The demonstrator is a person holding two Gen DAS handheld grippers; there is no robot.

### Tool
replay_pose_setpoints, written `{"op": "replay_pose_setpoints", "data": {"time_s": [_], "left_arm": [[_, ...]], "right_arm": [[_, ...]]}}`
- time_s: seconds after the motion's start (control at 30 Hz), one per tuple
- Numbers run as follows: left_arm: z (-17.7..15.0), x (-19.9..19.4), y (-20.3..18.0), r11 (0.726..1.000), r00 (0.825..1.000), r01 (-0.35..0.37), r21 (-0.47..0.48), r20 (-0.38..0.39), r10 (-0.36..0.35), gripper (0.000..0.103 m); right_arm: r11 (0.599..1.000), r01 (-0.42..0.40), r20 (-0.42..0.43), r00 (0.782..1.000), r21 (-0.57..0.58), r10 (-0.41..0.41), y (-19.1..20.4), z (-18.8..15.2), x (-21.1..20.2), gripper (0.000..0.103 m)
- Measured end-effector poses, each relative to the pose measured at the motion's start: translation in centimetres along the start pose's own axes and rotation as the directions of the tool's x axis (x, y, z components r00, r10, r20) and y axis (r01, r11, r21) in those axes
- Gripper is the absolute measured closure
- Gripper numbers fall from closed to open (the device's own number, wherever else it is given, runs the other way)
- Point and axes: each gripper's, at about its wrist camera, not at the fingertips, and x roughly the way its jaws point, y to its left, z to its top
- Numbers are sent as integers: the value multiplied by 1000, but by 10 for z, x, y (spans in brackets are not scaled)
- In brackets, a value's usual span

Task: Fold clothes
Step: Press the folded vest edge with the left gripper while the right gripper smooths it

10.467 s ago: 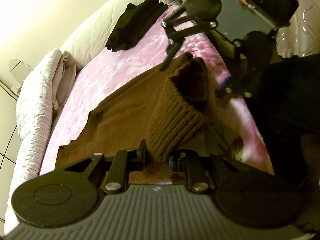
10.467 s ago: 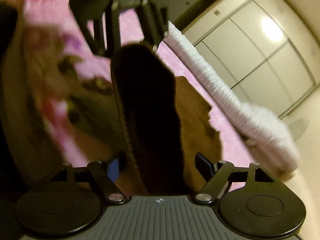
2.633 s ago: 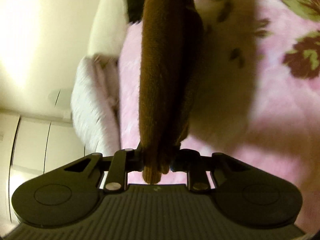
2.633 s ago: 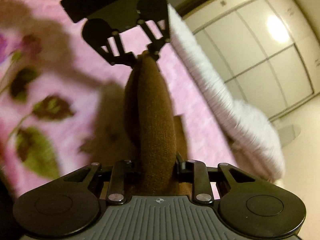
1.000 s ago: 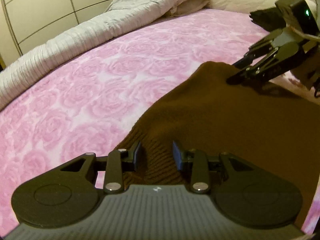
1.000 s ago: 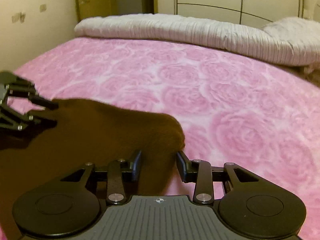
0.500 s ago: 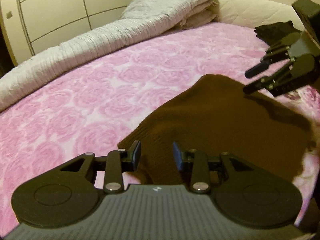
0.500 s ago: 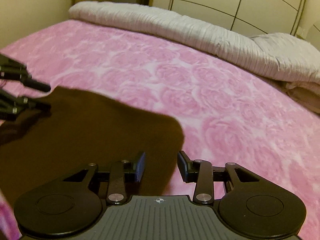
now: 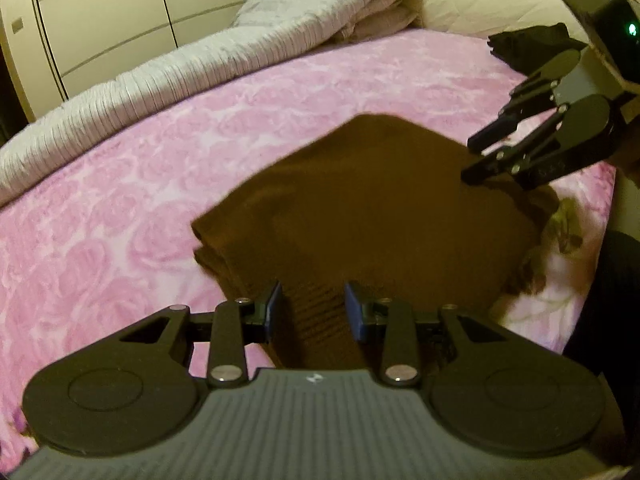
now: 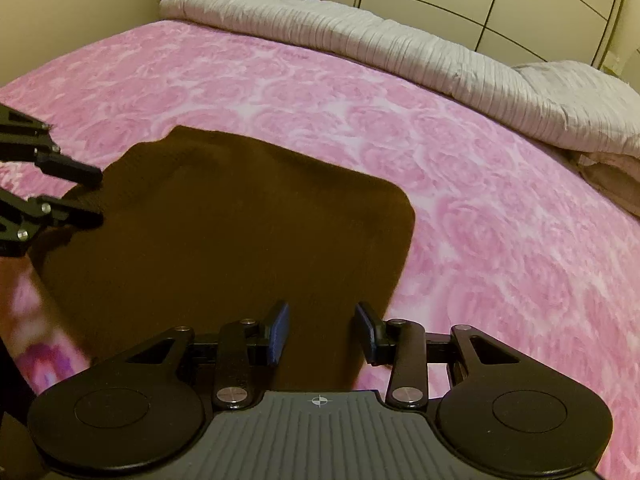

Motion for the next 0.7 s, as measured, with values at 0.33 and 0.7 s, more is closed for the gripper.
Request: {"op": "replay_pose_setpoints", "data": {"time_s": [0.33,0.7], "left_arm": [[-6,3,-1,1000,1000,-7,5,-2,7,72],[1,-36,-7,1000,998,3,-26,66,-1,73]], "right_arm": [[1000,1,-7,1000,6,-1,-3,-6,2,63],[997,-5,88,996,77,-1,-14,-17,-36,63]]}}
